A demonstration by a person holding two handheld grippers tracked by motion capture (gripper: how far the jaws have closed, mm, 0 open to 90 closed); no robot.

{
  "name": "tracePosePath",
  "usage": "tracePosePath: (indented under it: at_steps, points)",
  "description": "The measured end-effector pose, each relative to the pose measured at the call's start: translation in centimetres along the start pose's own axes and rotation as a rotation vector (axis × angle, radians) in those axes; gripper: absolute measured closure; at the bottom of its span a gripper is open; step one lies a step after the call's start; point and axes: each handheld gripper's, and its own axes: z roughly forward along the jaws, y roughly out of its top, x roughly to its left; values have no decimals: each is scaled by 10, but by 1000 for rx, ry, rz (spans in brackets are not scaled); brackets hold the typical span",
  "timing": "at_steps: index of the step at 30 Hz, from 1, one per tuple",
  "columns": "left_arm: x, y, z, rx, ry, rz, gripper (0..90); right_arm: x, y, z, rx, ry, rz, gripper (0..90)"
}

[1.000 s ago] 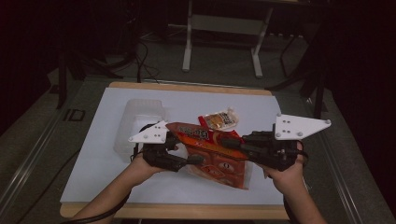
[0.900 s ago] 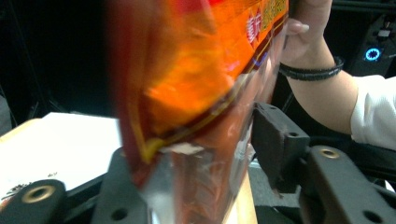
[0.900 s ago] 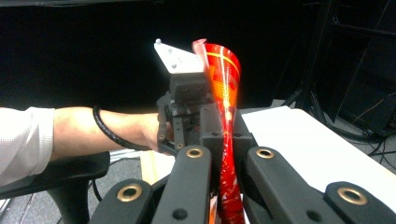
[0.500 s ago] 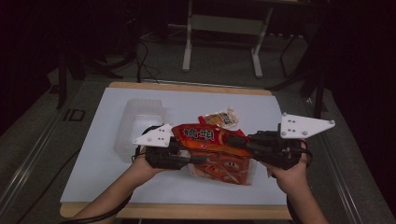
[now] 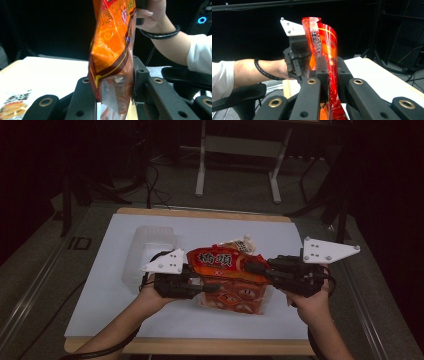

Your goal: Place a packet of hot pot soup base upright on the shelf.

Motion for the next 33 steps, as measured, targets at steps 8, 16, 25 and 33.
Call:
tracePosePath:
  at_steps: [8, 16, 25, 33]
  points:
    - [0, 7, -5, -6, 26, 4, 716, -1, 3, -2, -32, -69, -27, 644]
    - [1, 11, -13, -17, 64, 1, 717, -4, 3, -7, -74, -147, -31, 405]
    - [5, 16, -30, -66, 163, -13, 717, -6, 0, -19, -112, -223, -23, 283]
    - [12, 18, -51, -92, 275, -26, 716, -11, -6, -27, -157, -248, -17, 106]
